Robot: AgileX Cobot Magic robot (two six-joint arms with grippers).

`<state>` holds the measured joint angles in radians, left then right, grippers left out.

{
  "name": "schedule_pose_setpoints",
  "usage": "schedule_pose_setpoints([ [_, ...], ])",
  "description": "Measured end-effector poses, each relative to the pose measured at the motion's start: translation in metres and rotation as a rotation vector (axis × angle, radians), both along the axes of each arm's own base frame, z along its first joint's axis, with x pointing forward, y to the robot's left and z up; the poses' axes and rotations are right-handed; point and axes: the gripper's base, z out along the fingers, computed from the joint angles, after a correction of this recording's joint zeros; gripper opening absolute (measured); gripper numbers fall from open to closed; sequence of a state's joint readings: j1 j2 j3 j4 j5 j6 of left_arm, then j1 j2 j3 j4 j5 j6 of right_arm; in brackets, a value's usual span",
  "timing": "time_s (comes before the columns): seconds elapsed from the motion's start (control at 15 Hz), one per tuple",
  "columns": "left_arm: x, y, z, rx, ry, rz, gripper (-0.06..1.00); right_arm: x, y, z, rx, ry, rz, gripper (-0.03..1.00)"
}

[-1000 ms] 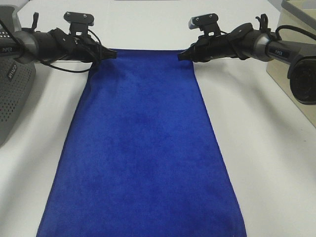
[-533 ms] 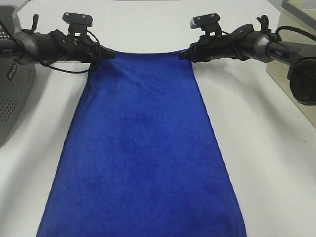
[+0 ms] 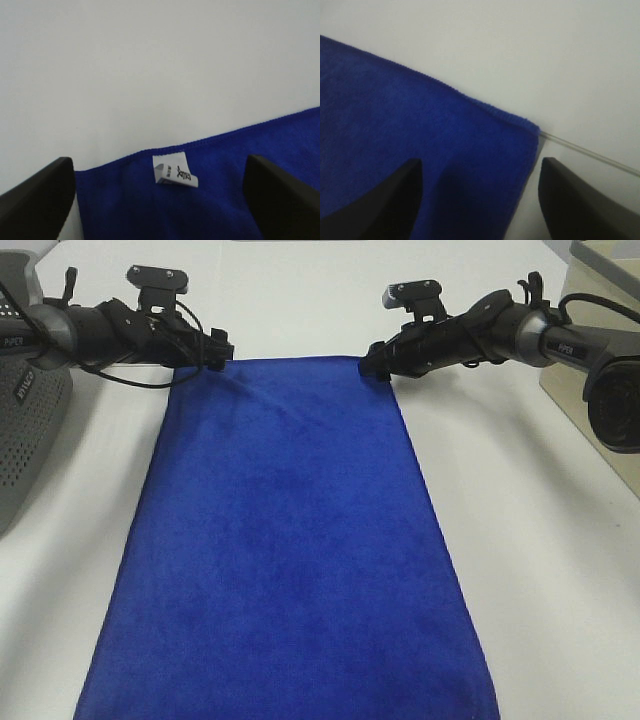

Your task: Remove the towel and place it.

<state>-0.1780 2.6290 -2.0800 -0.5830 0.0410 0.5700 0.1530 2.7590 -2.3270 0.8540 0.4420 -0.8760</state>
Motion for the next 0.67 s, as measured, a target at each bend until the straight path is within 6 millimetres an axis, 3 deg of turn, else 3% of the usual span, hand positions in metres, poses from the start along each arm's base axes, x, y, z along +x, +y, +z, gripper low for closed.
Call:
schedule_pose_setpoints([
  [0.2,-0.008,-0.007,0.025,-0.001,0.093,-0.101,0.87,-0.011,-0.002,0.041,-0.035,0.118,0.044,0.66],
  [0.47,-0.044,-0.014,0.107,0.023,0.351,-0.286,0.87,-0.054,-0.010,0.129,-0.087,0.433,0.033,0.72],
  [0.6,-0.058,-0.009,0.138,0.060,0.416,-0.264,0.87,-0.070,-0.015,0.161,-0.125,0.492,0.006,0.73],
  [0.67,-0.071,-0.001,0.166,0.091,0.457,-0.207,0.87,-0.078,-0.019,0.185,-0.142,0.467,-0.023,0.74],
])
